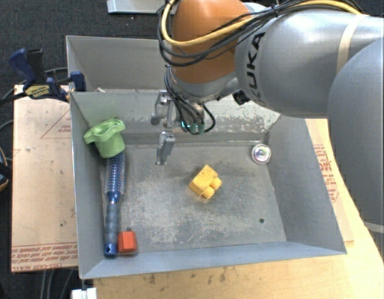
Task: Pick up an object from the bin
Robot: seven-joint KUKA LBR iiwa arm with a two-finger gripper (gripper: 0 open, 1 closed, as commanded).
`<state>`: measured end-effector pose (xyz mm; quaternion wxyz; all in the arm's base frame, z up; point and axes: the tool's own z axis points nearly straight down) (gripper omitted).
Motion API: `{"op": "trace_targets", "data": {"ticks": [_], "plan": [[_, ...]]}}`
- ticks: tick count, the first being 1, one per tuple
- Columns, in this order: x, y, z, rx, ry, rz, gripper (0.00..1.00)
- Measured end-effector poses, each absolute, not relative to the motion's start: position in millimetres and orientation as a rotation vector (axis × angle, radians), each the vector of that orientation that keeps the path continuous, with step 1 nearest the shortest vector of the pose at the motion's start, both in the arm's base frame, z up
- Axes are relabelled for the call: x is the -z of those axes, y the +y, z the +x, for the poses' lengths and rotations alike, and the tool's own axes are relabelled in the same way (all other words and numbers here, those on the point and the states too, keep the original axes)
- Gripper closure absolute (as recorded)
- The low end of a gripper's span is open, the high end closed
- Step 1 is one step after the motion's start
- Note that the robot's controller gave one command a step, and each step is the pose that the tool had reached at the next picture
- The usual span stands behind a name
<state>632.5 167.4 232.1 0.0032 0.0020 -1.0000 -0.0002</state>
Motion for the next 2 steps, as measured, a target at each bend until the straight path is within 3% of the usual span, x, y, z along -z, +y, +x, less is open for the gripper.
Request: {"op": "trace_targets", "data": {"ticks": [1,2], "plan": [[-75,238,623.0,-0.031,-3.101,0.527,0.0],[-101,247,590.3,-0.014,-2.739,1.532,0.0]]}}
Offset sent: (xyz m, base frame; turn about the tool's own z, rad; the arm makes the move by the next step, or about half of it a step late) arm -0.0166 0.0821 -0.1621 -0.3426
